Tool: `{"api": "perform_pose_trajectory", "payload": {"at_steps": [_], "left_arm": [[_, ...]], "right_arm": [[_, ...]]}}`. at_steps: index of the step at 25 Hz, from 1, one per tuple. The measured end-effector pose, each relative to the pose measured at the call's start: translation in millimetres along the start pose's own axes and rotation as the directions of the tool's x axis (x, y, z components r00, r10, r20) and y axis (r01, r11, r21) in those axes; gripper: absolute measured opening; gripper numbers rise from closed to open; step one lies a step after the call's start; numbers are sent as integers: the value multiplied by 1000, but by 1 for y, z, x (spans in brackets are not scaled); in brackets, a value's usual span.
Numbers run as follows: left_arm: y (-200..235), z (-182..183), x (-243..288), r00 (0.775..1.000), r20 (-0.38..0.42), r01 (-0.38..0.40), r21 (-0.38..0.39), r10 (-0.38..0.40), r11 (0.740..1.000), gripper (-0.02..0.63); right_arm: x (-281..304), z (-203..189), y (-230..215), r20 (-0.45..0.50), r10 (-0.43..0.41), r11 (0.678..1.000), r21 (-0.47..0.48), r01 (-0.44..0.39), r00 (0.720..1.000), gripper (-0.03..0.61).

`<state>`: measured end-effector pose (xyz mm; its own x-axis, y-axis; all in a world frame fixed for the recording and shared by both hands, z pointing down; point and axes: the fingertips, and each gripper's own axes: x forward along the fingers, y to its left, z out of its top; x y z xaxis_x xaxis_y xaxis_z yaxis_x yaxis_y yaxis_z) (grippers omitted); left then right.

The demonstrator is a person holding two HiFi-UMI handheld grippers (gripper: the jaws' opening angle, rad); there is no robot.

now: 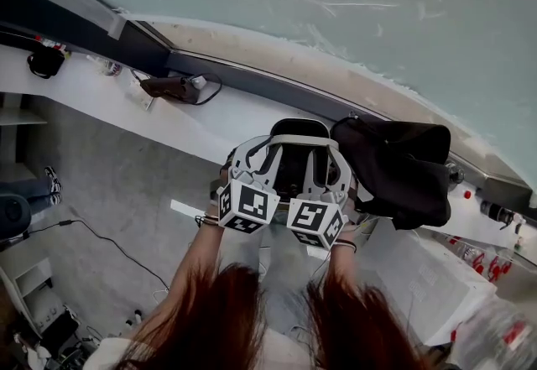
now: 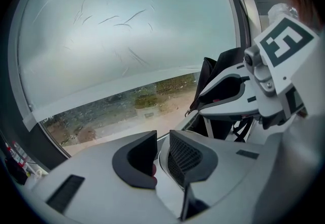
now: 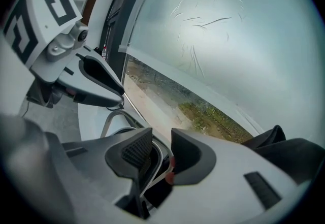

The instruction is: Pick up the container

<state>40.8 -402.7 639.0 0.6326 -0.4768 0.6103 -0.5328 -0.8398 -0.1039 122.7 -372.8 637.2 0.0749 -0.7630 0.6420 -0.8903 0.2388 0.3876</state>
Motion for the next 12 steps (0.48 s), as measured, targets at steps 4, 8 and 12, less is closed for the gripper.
{"api": "perform_pose_trajectory", "payload": {"at_steps": [4,8,12], "left_arm": [[-4,-7,8,1000,-11,11,32,-11,999,81],[-7,-16,17,999,-29,19,67,-17,998,101],[-7,-25,27,999,-50,20,95,-15,995,122]], "right_arm": [[6,-6,3,-21,2,1000,-15,-2,1000,130],[12,-12,4,-37,-4,999,-38,3,999,144],[21,-19,6,-49,-11,998,-62,8,999,157]]}}
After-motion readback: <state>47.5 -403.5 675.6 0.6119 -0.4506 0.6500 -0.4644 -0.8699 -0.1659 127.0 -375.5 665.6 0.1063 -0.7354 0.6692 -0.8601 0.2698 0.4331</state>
